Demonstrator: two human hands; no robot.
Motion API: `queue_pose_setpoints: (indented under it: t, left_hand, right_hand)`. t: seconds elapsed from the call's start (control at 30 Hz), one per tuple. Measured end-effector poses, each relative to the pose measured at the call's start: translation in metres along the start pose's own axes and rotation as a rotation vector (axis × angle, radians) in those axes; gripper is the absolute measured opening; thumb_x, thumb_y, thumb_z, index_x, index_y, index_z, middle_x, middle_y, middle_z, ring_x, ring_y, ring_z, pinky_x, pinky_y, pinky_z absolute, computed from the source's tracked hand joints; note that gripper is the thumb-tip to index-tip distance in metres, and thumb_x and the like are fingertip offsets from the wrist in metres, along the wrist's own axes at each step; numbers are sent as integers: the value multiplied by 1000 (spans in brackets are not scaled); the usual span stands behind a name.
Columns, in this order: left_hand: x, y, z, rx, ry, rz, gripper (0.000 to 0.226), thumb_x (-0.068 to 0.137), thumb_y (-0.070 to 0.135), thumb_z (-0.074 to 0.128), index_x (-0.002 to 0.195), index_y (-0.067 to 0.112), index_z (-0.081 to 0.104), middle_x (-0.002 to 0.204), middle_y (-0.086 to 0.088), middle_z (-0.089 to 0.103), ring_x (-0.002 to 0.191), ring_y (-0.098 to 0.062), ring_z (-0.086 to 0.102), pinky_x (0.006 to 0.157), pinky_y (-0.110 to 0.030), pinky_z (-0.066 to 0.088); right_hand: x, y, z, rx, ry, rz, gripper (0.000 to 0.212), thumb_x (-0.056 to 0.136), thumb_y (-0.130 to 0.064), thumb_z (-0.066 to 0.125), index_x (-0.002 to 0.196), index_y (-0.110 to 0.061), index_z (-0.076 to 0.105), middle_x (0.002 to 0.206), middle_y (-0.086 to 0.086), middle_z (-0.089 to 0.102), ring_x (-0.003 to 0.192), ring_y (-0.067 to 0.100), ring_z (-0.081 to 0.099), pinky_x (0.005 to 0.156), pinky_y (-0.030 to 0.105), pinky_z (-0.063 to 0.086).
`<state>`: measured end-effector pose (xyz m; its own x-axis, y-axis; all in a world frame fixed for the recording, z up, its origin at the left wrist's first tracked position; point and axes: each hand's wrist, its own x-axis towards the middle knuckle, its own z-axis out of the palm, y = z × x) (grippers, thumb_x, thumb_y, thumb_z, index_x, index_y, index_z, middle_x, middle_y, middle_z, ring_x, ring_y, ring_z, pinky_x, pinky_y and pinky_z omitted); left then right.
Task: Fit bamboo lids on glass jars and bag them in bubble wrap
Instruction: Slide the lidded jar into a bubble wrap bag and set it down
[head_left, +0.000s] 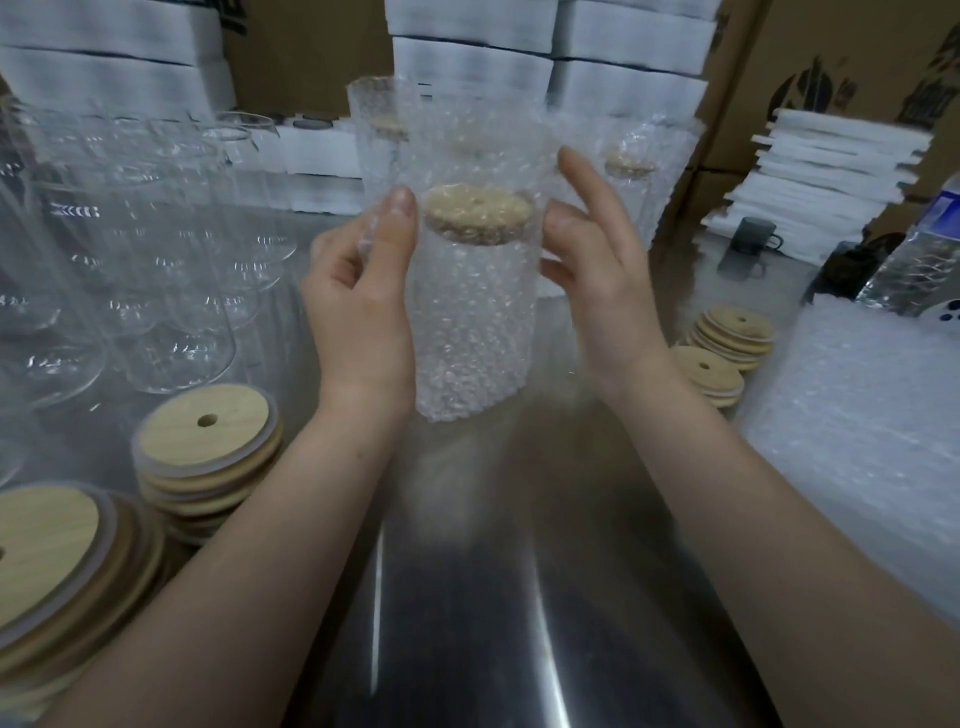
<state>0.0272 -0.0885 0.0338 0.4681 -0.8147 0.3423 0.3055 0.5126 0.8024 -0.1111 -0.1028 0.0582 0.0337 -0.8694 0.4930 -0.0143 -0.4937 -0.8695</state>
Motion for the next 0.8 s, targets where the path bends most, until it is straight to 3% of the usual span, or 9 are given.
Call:
queue_pose_setpoints:
  t: [0.03, 0.1, 0.17, 0.23, 0.3, 0.47, 0.63, 0.73, 0.8]
  left_hand:
    - [1, 2, 1, -4, 40, 3, 47, 70, 50, 72, 86, 6, 75, 107, -23, 61, 110, -36, 59, 105, -62, 39]
    - [3, 6, 3, 2, 101, 33, 32, 73, 40, 72, 88, 11, 77, 98, -10, 65, 104, -33, 61, 104, -58, 42]
    - [6, 8, 4, 22, 138, 83, 11, 79, 28, 72, 78, 20, 80, 83, -1, 63, 88, -22, 59, 92, -46, 52]
    - [5, 13, 4, 68, 149, 142, 19, 87, 23, 68, 69, 21, 74, 68, 7, 59, 74, -10, 52, 70, -28, 45]
    - [4, 17, 5, 95, 153, 181, 28, 93, 23, 63, 66, 17, 66, 66, 10, 64, 71, -5, 57, 67, -26, 43]
    - [4, 25, 6, 58, 175, 135, 38, 100, 36, 53, 71, 18, 70, 70, 0, 61, 61, -15, 50, 55, -26, 39]
    - [-1, 23, 4, -9, 40, 35, 50, 97, 55, 36, 100, 20, 71, 80, 8, 67, 75, -6, 62, 61, -19, 46]
    - [-1, 18, 2, 44, -50, 31, 47, 82, 55, 43, 111, 26, 65, 99, 9, 65, 88, -7, 59, 71, -22, 42]
    - [-1, 12, 1, 104, -128, 37, 48, 78, 40, 47, 121, 24, 60, 114, 5, 62, 102, -11, 57, 83, -27, 41]
  right_hand:
    - [-1, 2, 1, 21, -15, 27, 63, 87, -26, 54, 147, -15, 39, 132, 6, 58, 122, 11, 56, 96, 18, 49]
    - [-1, 5, 1, 26, -32, 47, 55, 93, -20, 57, 146, -16, 41, 119, 1, 61, 110, -1, 60, 89, 13, 49]
    - [-1, 6, 0, -12, -44, 48, 56, 92, -21, 60, 145, -15, 43, 129, 3, 59, 118, 5, 58, 93, 17, 49]
    - [0, 6, 1, -33, -34, 41, 52, 95, -17, 60, 144, -10, 45, 138, 6, 57, 127, 15, 54, 98, 21, 47]
    - [1, 7, 0, -23, -20, 39, 48, 96, -13, 58, 142, -6, 48, 137, 8, 58, 125, 19, 56, 101, 27, 48]
    - [4, 5, -3, 42, 18, 111, 62, 81, -36, 55, 140, -15, 53, 136, 2, 59, 117, 18, 60, 94, 36, 49]
    - [8, 9, -8, 97, 38, 84, 20, 96, -23, 59, 114, -27, 67, 107, -20, 71, 97, 3, 68, 89, 28, 52]
    - [9, 7, -7, 99, 58, 82, 15, 96, -19, 62, 95, -32, 70, 90, -21, 73, 100, 21, 66, 87, 35, 56]
    - [8, 6, -7, 102, 71, 82, 14, 95, -17, 63, 96, -29, 70, 88, -16, 74, 88, 23, 67, 79, 32, 51]
